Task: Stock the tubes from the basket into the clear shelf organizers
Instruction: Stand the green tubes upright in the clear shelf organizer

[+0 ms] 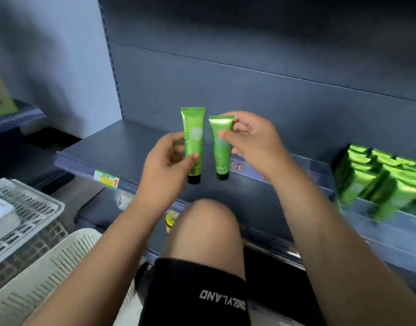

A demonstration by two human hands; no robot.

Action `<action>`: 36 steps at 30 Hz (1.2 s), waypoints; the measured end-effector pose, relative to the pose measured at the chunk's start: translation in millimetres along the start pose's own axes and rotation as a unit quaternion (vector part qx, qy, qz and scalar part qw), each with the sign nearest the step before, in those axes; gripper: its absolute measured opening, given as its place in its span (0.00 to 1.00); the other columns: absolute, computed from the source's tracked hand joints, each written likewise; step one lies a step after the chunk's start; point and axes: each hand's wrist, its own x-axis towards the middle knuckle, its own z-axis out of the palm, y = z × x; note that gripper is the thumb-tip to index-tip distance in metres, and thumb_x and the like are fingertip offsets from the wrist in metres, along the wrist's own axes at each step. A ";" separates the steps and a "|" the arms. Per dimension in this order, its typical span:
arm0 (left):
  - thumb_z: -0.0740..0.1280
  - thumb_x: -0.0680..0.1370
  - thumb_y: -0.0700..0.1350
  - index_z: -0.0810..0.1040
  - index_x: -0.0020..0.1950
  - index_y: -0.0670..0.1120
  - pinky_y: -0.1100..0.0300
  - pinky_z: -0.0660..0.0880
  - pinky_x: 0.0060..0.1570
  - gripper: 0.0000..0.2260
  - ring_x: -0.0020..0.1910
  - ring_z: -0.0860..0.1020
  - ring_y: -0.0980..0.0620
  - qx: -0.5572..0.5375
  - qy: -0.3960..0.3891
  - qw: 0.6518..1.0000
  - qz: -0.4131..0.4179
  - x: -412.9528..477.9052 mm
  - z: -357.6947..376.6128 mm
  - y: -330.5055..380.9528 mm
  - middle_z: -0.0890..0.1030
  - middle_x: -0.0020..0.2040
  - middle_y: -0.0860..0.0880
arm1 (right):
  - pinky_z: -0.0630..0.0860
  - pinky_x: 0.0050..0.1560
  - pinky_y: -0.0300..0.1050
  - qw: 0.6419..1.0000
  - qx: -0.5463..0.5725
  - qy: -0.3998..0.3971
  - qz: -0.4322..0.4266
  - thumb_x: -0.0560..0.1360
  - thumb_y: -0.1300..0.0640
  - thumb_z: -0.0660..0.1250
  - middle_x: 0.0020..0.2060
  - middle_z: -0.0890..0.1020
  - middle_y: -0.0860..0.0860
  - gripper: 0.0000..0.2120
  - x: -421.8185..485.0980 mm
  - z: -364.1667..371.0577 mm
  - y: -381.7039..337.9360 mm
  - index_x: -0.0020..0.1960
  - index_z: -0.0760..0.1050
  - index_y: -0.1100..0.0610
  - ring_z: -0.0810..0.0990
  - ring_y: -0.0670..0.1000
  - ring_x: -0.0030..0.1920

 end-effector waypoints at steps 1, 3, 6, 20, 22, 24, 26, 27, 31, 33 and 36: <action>0.73 0.73 0.42 0.79 0.57 0.53 0.36 0.80 0.51 0.14 0.45 0.80 0.49 -0.005 -0.022 1.000 0.004 1.1 17.9 3.6 0.82 0.44 0.48 | 0.80 0.45 0.43 1.000 -0.022 0.010 -0.005 0.78 0.63 0.69 0.47 0.86 0.53 0.11 -7.5 -22.0 0.5 0.57 0.82 0.52 0.83 0.46 0.45; 0.73 0.74 0.38 0.79 0.55 0.53 0.34 0.79 0.51 0.14 0.44 0.80 0.49 -0.017 -0.068 0.998 0.006 -0.7 54.8 8.2 0.82 0.43 0.47 | 0.82 0.50 0.46 0.998 -0.057 0.022 -0.006 0.79 0.61 0.68 0.48 0.86 0.54 0.12 -25.1 -64.7 3.3 0.57 0.82 0.48 0.84 0.48 0.48; 0.74 0.73 0.39 0.78 0.54 0.52 0.33 0.79 0.51 0.13 0.44 0.81 0.42 -0.032 -0.123 0.992 0.007 -9.2 110.5 13.2 0.83 0.46 0.39 | 0.82 0.51 0.51 0.995 -0.075 0.060 -0.016 0.80 0.62 0.68 0.38 0.81 0.54 0.13 -51.7 -120.7 13.7 0.61 0.82 0.51 0.77 0.46 0.42; 0.74 0.75 0.33 0.75 0.49 0.49 0.68 0.74 0.44 0.14 0.39 0.78 0.60 -0.028 -0.305 0.952 0.009 -74.2 314.5 8.8 0.81 0.43 0.56 | 0.80 0.58 0.65 0.950 0.092 0.300 -0.002 0.75 0.59 0.72 0.55 0.78 0.72 0.18 -187.5 -302.6 87.6 0.64 0.80 0.58 0.82 0.62 0.54; 0.74 0.74 0.34 0.74 0.49 0.49 0.65 0.75 0.44 0.14 0.39 0.78 0.58 -0.012 -0.311 0.950 0.013 -77.0 336.0 11.6 0.80 0.47 0.50 | 0.80 0.58 0.66 0.949 0.084 0.304 0.001 0.77 0.61 0.71 0.56 0.79 0.71 0.16 -198.5 -317.7 95.6 0.64 0.80 0.59 0.83 0.61 0.53; 0.73 0.74 0.33 0.74 0.52 0.52 0.61 0.77 0.44 0.17 0.42 0.80 0.57 -0.012 -0.316 0.948 0.019 -78.5 356.0 15.1 0.82 0.48 0.51 | 0.82 0.54 0.60 0.949 0.075 0.307 0.005 0.78 0.64 0.69 0.50 0.85 0.61 0.13 -208.6 -331.8 101.4 0.62 0.81 0.59 0.85 0.56 0.51; 0.73 0.74 0.34 0.74 0.58 0.53 0.56 0.81 0.45 0.19 0.46 0.82 0.51 -0.010 -0.332 0.943 0.026 -79.4 374.1 17.0 0.83 0.51 0.47 | 0.82 0.49 0.53 0.946 0.076 0.315 0.004 0.79 0.65 0.68 0.47 0.86 0.54 0.13 -215.8 -345.4 106.6 0.62 0.81 0.59 0.85 0.53 0.48; 0.74 0.74 0.35 0.74 0.60 0.51 0.53 0.82 0.45 0.19 0.47 0.82 0.47 -0.006 -0.338 0.941 0.033 -79.1 382.5 17.7 0.83 0.52 0.44 | 0.82 0.46 0.49 0.944 0.079 0.321 0.005 0.79 0.65 0.68 0.46 0.86 0.52 0.13 -218.0 -352.2 108.6 0.62 0.80 0.60 0.85 0.52 0.47; 0.74 0.74 0.37 0.74 0.53 0.42 0.51 0.79 0.44 0.12 0.42 0.78 0.44 0.019 -0.332 0.941 0.062 -74.6 411.8 19.4 0.78 0.51 0.34 | 0.83 0.49 0.54 0.936 0.092 0.339 0.013 0.79 0.64 0.68 0.48 0.86 0.55 0.12 -220.9 -373.8 117.0 0.62 0.81 0.61 0.85 0.53 0.49; 0.74 0.73 0.38 0.72 0.46 0.43 0.49 0.79 0.44 0.11 0.41 0.75 0.49 0.023 -0.322 0.944 0.061 -74.0 423.1 21.2 0.76 0.46 0.33 | 0.82 0.55 0.59 0.933 0.105 0.343 0.024 0.79 0.63 0.68 0.50 0.85 0.57 0.12 -220.5 -380.9 122.2 0.61 0.81 0.59 0.85 0.55 0.50; 0.75 0.71 0.40 0.71 0.42 0.49 0.49 0.80 0.45 0.13 0.40 0.75 0.52 0.040 -0.305 0.950 0.051 -72.3 437.5 24.5 0.75 0.42 0.40 | 0.83 0.50 0.54 0.926 0.119 0.356 0.040 0.79 0.64 0.68 0.47 0.85 0.55 0.10 -217.6 -386.7 126.7 0.59 0.82 0.59 0.85 0.53 0.47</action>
